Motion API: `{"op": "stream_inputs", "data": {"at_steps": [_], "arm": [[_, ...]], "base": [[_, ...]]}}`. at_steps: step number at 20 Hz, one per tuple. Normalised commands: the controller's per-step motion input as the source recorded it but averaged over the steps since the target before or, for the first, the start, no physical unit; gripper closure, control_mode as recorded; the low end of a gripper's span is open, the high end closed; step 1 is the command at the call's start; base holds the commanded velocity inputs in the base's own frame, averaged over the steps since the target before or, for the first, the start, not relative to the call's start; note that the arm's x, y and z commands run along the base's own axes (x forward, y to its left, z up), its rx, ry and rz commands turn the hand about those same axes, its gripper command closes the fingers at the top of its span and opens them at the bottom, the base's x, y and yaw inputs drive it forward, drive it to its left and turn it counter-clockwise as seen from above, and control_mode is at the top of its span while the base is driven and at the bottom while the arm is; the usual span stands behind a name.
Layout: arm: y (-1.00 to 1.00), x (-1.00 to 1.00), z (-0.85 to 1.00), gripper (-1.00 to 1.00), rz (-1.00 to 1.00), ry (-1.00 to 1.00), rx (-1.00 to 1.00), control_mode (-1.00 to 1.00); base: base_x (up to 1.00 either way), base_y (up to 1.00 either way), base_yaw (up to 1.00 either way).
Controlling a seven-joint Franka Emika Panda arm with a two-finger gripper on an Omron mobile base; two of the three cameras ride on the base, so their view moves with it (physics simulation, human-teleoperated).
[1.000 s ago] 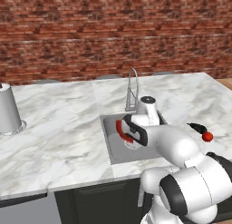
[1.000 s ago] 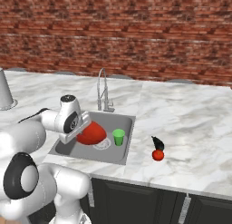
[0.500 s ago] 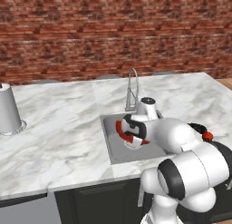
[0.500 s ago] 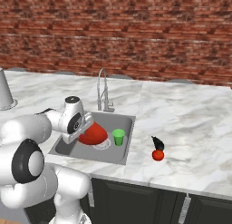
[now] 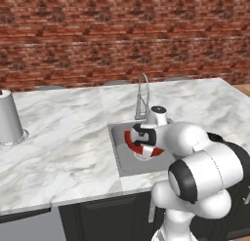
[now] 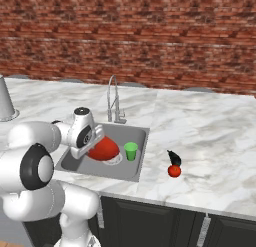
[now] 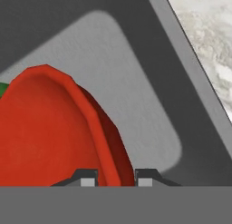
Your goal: Remove the tomato and eggplant from the sink. Then move the bowl and cup from the counter to the sink for washing.
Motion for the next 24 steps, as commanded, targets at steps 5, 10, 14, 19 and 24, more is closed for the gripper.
{"op": "stream_inputs", "data": {"at_steps": [5, 10, 14, 19, 24], "arm": [[-0.05, 0.14, -0.14, 1.00, 0.01, 0.01, 0.00, -1.00], [-0.04, 0.12, -0.16, 1.00, 0.02, 0.03, 0.00, -1.00], [0.00, 0.07, -0.15, 1.00, 0.04, 0.00, 0.00, -1.00], [0.00, 0.07, -0.12, 1.00, 0.06, 0.00, 0.00, -1.00], [-0.02, 0.13, -0.09, 1.00, 0.05, 0.00, 0.00, -1.00]], "base": [[0.00, 0.00, 0.00], [0.00, 0.00, 0.00], [0.00, 0.00, 0.00], [0.00, 0.00, 0.00], [0.00, 0.00, 0.00]]}}
